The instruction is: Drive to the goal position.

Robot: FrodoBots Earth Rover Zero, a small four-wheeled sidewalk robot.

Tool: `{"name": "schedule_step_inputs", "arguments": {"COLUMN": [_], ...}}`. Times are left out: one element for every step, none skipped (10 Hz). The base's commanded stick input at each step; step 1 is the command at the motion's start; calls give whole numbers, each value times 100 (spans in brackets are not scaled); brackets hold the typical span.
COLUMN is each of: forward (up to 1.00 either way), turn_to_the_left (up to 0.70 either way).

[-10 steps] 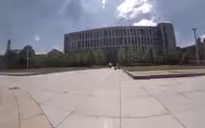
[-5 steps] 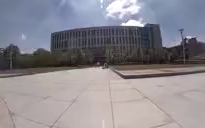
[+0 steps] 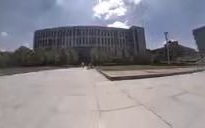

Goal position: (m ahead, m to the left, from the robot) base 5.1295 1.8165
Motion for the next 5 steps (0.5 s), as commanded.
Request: {"name": "schedule_step_inputs", "arguments": {"forward": [70, 70, 70, 70, 70], "turn_to_the_left": [0, 0, 0, 0, 0]}}
